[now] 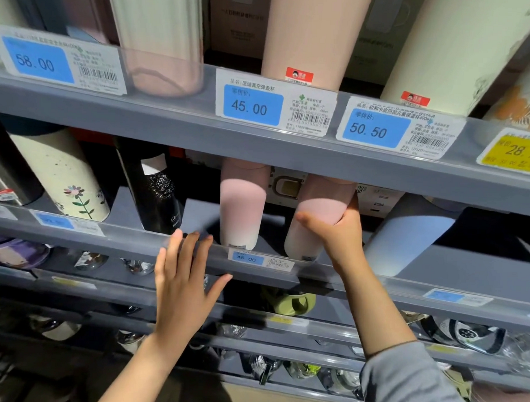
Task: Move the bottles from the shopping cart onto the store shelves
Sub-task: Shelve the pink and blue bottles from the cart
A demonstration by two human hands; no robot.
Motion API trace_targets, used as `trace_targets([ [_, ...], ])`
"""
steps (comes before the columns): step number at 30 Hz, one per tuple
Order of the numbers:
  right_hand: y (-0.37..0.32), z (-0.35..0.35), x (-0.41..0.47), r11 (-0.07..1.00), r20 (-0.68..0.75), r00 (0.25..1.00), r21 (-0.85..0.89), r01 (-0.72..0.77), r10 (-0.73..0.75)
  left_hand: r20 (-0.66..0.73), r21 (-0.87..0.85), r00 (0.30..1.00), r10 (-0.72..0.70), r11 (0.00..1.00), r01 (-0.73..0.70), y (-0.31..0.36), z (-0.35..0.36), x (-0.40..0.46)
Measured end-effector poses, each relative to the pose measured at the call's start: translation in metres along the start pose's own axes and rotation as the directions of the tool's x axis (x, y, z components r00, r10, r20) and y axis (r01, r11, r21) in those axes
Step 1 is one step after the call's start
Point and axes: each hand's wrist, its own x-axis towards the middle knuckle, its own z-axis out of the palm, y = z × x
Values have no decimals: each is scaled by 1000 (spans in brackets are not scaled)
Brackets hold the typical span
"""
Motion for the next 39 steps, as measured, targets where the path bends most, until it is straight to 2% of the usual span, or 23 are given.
trace_targets([
  [8,6,4,-10,1000,-77,997,-9,-16,15,-58,16,998,28,1000,-27,-5,13,-3],
  [13,2,4,-23,999,-40,998,-6,-52,52,-84,17,995,61,998,-60,-10,25,-3],
  [18,10,-1,-70,1000,-225,974,0,13,-12,-175,29,973,149,989,-146,-25,51,-5],
  [21,13,-5,-109,999,-239,971,-31,23,-30,-195,33,967,166,986,-163,-26,49,-3],
  [24,18,-8,-137,998,-224,975,-55,0,-12,-158,-13,978,139,990,-143,-20,37,-3],
  [27,21,-8,-160,999,-161,987,-44,5,-12,-55,-90,994,91,991,-96,-16,22,-5],
  [32,34,8,-200,999,19,1000,25,-25,25,43,-262,987,152,956,-136,-43,-28,-26],
  [35,51,39,-220,992,144,982,22,-123,118,224,-275,960,168,956,-103,-79,-66,-75],
  [37,58,72,-232,987,293,942,-46,-156,163,360,-271,929,87,962,15,-110,-93,-123],
  [39,57,111,-245,979,487,849,-110,-173,204,450,-246,889,-78,947,208,-146,-123,-172],
])
